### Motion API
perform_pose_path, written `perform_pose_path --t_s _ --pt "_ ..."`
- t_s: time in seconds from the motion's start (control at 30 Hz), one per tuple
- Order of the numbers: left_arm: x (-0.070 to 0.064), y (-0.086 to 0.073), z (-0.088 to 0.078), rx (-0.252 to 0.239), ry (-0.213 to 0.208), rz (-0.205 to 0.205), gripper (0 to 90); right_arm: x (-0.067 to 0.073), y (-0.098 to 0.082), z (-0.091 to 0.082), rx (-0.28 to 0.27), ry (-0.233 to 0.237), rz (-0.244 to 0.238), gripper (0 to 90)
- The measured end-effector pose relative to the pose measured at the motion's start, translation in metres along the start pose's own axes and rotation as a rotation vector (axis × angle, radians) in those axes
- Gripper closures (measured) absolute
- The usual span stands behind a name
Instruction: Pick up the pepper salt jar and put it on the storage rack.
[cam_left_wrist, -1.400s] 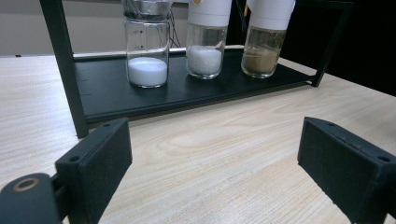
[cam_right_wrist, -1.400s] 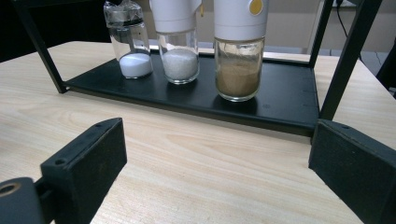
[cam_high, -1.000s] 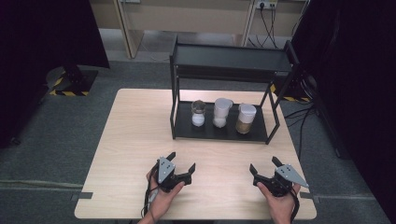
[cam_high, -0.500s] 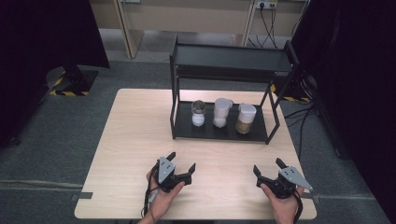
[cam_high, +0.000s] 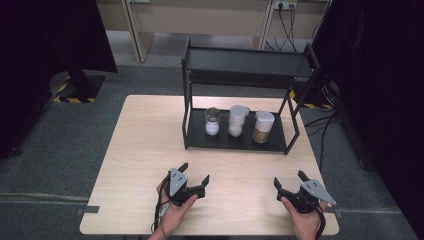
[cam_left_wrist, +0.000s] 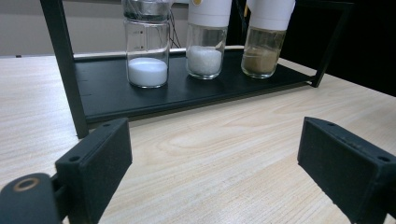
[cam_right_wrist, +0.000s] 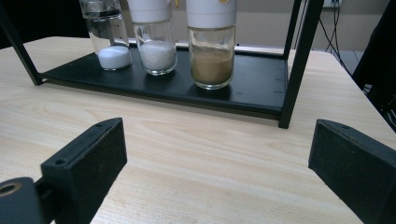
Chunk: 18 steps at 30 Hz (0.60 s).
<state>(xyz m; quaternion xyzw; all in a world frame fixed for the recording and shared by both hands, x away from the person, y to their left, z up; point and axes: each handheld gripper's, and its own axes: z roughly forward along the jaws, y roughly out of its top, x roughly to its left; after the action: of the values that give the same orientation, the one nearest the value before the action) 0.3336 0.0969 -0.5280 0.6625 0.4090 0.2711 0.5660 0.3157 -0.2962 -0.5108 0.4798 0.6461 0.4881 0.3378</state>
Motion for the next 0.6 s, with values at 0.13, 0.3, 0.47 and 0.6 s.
perform_pose_path --t_s 0.13,0.3,0.47,0.6 --pt "0.0001 0.0 -0.0001 -0.001 0.0 -0.001 9.4 -0.0012 -0.0037 0.0013 0.002 -0.003 0.003 4.6" --pt "0.0001 0.0 0.0 0.0 -0.001 -0.001 9.4 -0.0025 -0.0076 0.0022 0.0 -0.005 0.001 4.8" --pt "0.0002 0.0 0.0 0.001 -0.001 -0.001 9.4 -0.0047 -0.01 0.0027 -0.003 -0.003 0.009 4.8" --pt "0.0002 0.0 0.0001 0.002 -0.001 -0.001 9.4 -0.0041 -0.0101 0.0026 -0.005 -0.003 0.0 4.9"
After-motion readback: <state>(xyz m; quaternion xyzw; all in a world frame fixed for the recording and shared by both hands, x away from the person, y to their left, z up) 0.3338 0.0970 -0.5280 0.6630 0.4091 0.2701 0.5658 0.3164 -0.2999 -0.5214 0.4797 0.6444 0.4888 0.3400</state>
